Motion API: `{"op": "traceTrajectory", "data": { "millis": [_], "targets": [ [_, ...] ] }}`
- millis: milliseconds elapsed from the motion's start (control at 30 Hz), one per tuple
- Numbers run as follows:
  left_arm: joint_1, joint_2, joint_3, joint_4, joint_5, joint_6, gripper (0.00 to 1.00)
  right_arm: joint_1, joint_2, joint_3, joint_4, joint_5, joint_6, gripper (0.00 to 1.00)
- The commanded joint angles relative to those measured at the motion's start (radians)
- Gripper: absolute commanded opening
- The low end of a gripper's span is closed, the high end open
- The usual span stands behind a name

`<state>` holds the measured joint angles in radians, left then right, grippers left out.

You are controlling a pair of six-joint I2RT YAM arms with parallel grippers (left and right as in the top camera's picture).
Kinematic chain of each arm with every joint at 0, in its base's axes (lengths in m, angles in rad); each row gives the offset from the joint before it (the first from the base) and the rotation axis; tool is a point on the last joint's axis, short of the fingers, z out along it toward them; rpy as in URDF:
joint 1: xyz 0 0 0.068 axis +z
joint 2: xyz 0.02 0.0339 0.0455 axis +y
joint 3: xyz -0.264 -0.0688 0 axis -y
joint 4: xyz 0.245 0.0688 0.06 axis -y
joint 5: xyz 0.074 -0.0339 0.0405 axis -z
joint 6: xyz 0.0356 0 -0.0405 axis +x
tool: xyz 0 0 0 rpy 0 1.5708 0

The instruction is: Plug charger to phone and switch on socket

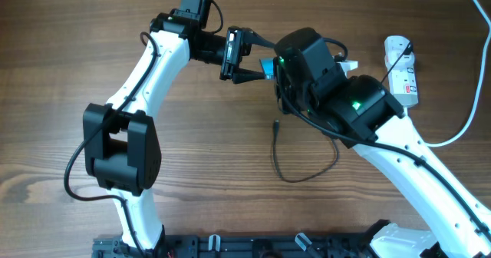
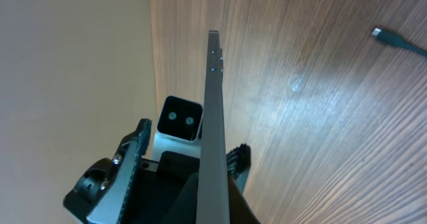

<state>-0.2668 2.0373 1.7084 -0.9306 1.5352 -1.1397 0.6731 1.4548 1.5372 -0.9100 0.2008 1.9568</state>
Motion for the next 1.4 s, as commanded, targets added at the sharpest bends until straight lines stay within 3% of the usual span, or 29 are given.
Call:
{"op": "traceTrajectory", "data": {
  "millis": [0, 633, 767, 833, 933, 1100, 1200, 1367],
  "targets": [
    [0.002, -0.026, 0.014, 0.000, 0.028, -0.003, 0.63, 0.001, 0.002, 0.012, 0.025, -0.018, 0.019, 0.04],
    [0.002, -0.026, 0.014, 0.000, 0.028, -0.003, 0.34, 0.001, 0.003, 0.012, 0.028, -0.046, 0.039, 0.06],
    [0.002, -0.026, 0.014, 0.000, 0.027, -0.003, 0.15, 0.001, 0.003, 0.012, 0.028, -0.045, 0.032, 0.14],
    [0.002, -0.026, 0.014, 0.000, 0.027, -0.002, 0.08, 0.001, 0.003, 0.012, 0.027, -0.045, 0.016, 0.29],
    [0.003, -0.026, 0.014, 0.000, 0.019, -0.002, 0.04, 0.000, 0.002, 0.012, 0.027, -0.031, -0.049, 0.62],
    [0.005, -0.026, 0.014, 0.029, -0.108, 0.010, 0.04, 0.000, -0.011, 0.012, 0.027, -0.018, -0.306, 0.91],
    [0.005, -0.026, 0.014, 0.112, -0.145, 0.049, 0.04, -0.001, -0.021, 0.012, 0.009, -0.014, -0.516, 1.00],
    [0.024, -0.026, 0.014, 0.175, -0.269, 0.124, 0.04, -0.023, -0.026, 0.012, -0.095, -0.014, -0.754, 1.00]
  ]
}}
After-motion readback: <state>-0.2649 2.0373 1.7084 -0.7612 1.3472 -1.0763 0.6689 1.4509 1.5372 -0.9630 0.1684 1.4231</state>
